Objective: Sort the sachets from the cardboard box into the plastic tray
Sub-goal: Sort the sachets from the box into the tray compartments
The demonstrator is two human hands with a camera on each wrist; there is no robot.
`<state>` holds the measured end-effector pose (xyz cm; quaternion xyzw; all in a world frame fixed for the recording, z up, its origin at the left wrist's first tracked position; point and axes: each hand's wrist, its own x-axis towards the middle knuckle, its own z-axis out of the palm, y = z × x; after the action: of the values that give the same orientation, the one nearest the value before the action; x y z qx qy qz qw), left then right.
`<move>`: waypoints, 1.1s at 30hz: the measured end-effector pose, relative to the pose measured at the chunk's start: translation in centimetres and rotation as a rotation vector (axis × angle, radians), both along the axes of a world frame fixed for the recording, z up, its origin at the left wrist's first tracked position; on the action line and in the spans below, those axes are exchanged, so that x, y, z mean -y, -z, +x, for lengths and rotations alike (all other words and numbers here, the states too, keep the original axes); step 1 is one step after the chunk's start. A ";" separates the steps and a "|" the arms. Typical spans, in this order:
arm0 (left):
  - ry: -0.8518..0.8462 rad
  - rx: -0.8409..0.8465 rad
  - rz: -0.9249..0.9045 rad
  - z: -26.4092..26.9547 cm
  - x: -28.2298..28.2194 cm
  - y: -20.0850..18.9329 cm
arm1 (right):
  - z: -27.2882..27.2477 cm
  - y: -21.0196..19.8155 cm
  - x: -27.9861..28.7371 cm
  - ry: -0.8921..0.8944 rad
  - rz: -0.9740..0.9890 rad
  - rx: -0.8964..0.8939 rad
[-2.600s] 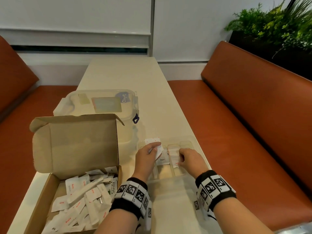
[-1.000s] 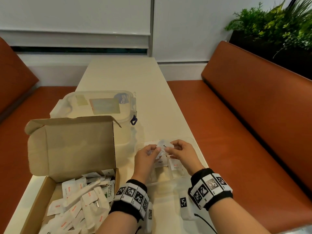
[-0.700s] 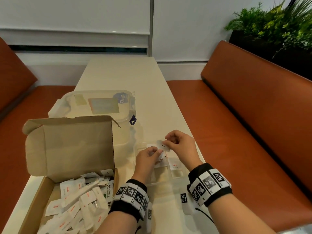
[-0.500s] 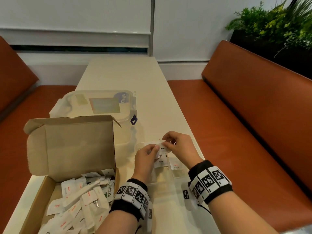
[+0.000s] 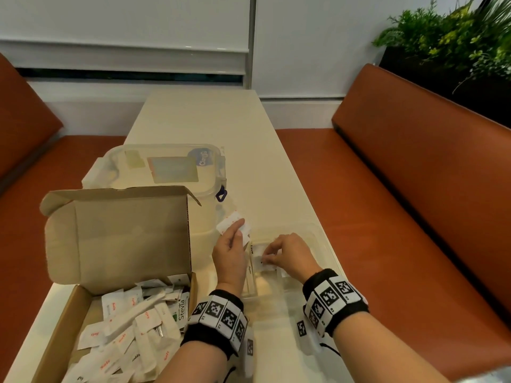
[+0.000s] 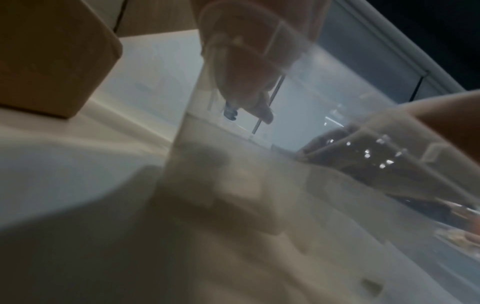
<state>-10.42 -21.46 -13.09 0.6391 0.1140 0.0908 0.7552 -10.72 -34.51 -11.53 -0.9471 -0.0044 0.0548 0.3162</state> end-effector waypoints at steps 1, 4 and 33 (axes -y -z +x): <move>0.007 0.001 -0.001 0.0 0.0 0.0 | 0.1 0.4 -0.1 0.015 -0.021 0.013; 0.033 0.001 0.018 0.0 0.0 0.3 | 0.2 1.2 -0.4 0.041 -0.058 0.021; 0.171 -0.002 -0.025 -0.3 0.0 0.1 | -0.1 0.6 -1.1 0.045 0.005 0.076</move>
<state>-10.69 -21.43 -13.14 0.6373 0.0610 0.0239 0.7679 -10.78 -33.45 -12.12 -0.9476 0.0048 0.0115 0.3192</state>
